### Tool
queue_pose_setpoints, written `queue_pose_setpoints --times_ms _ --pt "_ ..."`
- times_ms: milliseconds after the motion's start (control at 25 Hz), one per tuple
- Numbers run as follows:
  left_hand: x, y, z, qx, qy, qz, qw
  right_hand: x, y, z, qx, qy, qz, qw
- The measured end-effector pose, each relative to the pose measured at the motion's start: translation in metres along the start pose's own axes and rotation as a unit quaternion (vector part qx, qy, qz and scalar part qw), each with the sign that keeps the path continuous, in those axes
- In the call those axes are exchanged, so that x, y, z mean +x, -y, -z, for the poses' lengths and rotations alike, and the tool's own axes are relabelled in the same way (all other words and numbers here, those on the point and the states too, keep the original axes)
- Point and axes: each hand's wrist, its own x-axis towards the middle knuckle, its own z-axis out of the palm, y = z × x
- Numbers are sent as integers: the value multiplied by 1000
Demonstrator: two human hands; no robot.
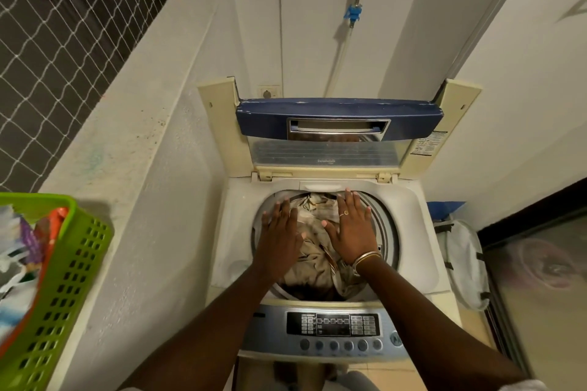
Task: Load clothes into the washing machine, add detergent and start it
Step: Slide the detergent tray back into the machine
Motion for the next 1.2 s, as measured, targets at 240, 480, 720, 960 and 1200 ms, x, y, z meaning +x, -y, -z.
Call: queue_pose_setpoints --times_ms 240,480,720,960,1200 --pt "-5 -8 16 -22 -22 1 1000 -18 6 12 36 -11 -6 999" --pt "-19 -25 22 -46 -29 10 998 -41 -8 22 46 -14 12 999" --pt "-45 -58 21 -69 -47 19 996 -68 -30 32 47 3 45 998" --pt "-67 -82 35 -73 -48 51 995 -97 -48 39 63 13 81 995" --pt "-75 -79 48 -72 -48 32 996 -102 -40 45 61 15 69 996"
